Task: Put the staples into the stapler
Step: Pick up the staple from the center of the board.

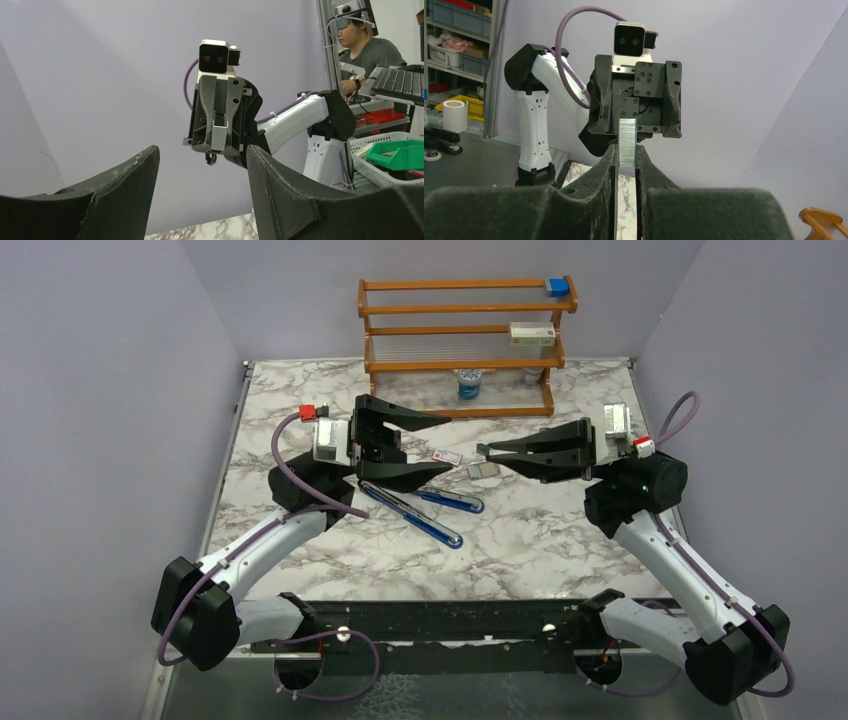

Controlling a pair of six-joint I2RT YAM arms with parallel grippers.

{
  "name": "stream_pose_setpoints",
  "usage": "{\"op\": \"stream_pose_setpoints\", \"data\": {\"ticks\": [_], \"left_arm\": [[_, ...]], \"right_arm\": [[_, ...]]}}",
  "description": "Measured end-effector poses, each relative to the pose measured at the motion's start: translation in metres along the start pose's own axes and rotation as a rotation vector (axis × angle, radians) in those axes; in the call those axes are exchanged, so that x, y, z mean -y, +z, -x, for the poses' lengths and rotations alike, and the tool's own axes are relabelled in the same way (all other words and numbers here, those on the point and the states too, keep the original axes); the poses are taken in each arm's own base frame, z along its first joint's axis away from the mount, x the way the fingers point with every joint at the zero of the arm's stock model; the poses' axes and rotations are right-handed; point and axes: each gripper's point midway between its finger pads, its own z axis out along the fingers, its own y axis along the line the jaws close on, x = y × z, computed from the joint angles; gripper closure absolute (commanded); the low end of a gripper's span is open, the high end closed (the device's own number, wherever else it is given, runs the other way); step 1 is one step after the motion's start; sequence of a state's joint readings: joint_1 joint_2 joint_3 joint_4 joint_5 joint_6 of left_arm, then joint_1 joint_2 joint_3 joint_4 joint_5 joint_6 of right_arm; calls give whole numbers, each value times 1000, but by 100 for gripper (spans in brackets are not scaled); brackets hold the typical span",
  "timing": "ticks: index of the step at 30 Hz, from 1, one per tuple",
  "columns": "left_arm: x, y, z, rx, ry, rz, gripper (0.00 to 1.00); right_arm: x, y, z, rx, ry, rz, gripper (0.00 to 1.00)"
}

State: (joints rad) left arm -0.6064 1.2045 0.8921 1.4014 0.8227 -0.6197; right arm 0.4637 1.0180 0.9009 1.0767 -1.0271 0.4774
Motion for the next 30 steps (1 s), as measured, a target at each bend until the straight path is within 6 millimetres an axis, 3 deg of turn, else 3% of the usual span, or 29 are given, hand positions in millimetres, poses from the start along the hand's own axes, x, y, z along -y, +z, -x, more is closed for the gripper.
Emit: {"op": "stream_pose_setpoints", "data": {"ticks": [30], "left_arm": [[7,15,-21,48,-74,-22,37]], "right_arm": [[3,2,-16,3,81,33,95]]}}
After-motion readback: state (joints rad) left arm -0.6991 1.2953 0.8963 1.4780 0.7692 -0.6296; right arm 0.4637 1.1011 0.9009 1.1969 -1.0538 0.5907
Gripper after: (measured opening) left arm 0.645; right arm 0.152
